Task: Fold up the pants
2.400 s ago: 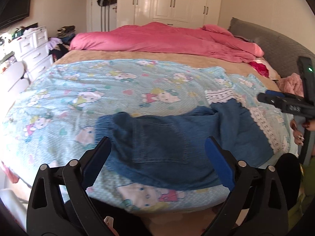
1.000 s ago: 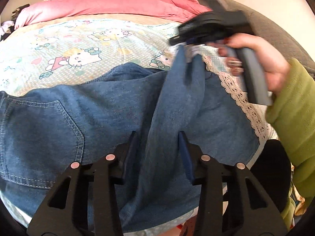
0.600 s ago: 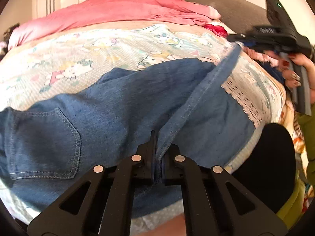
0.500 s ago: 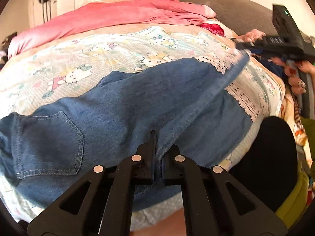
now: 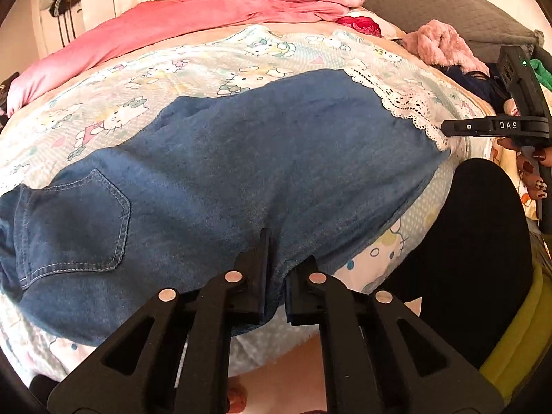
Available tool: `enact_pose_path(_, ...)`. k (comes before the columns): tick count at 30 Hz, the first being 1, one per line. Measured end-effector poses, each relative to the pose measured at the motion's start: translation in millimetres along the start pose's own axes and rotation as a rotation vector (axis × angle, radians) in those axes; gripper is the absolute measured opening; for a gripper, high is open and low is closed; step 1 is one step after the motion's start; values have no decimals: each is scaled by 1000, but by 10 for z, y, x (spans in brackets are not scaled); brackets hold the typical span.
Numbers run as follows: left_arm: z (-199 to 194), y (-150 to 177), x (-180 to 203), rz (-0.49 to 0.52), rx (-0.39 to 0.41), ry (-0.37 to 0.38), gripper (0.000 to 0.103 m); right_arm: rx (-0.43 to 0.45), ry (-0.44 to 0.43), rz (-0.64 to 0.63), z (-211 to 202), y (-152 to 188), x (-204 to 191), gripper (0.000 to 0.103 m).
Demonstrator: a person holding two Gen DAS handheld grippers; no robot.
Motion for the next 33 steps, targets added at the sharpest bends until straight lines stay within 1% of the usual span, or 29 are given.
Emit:
enact_pose_path(2, 1, 14, -2, -1, -1, -4, 1, 27, 6, 16, -82, 9, 17, 27)
enact_pose_path(4, 18, 26, 12, 1, -9, -1, 7, 55, -20, 7, -159, -9, -47, 29)
enact_pose_path(6, 25, 55, 51, 11, -17, 6, 14, 51, -17, -37, -156, -30, -124, 32)
enact_pose_path(7, 11, 72, 71, 20, -22, 6, 17, 49, -7, -51, -151, -56, -139, 32)
enact_pose_path(9, -79, 93, 100, 22, -18, 20, 27, 55, -4, -76, -162, -135, -176, 33)
enact_pose_path(11, -216, 85, 87, 3, 4, 54, 29, 73, -9, -91, -188, -278, -185, 44)
enact_pose_path(13, -418, -4, 9, -18, 53, 48, 33, 92, 4, -112, -198, -442, -189, 45)
enact_pose_path(15, -556, -149, -88, -26, 91, 29, 40, 96, 4, -134, -162, -618, -206, 45)
enact_pose_path(16, -591, -234, -155, -30, 104, 10, 42, 96, 9, -136, -134, -686, -204, 45)
enact_pose_path(17, -601, -368, -268, -38, 112, -25, 45, 88, 10, -143, -87, -757, -206, 49)
enact_pose_path(18, -584, -474, -357, -47, 115, -39, 45, 76, 1, -157, -11, -844, -215, 50)
enact_pose_path(19, -540, -615, -481, -67, 119, -40, 45, 72, 6, -159, 41, -895, -216, 50)
enact_pose_path(21, -398, -835, -684, -112, 104, -16, 48, 44, 4, -161, 208, -1008, -214, 50)
enact_pose_path(22, -285, -965, -810, -139, 93, -27, 48, 38, 1, -160, 271, -1045, -214, 50)
enact_pose_path(24, -61, -1147, -965, -153, 60, -44, 50, 23, 9, -157, 430, -1129, -181, 50)
enact_pose_path(26, 198, -1257, -1066, -164, 16, -31, 52, 11, 15, -144, 545, -1197, -131, 50)
enact_pose_path(27, 293, -1268, -1109, -171, -5, -20, 57, 1, 7, -137, 613, -1223, -103, 50)
enact_pose_path(28, 397, -1274, -1126, -177, -27, -4, 59, -3, 6, -133, 657, -1240, -85, 50)
enact_pose_path(32, 752, -1242, -1118, -188, -86, 31, 60, -37, -17, -129, 851, -1265, -50, 50)
enact_pose_path(33, 809, -1218, -1111, -205, -93, 56, 59, -50, -24, -133, 914, -1259, -47, 50)
Point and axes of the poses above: each gripper's, at about its wrist camera, not at the fingertips, and z roughly the way its jaws point, x to its right, y to its underside, the point moved 4 cm from there along z, roughly the way its jaws point, and after that the axes turned 1 degree about -y, right-handed, at the moved point
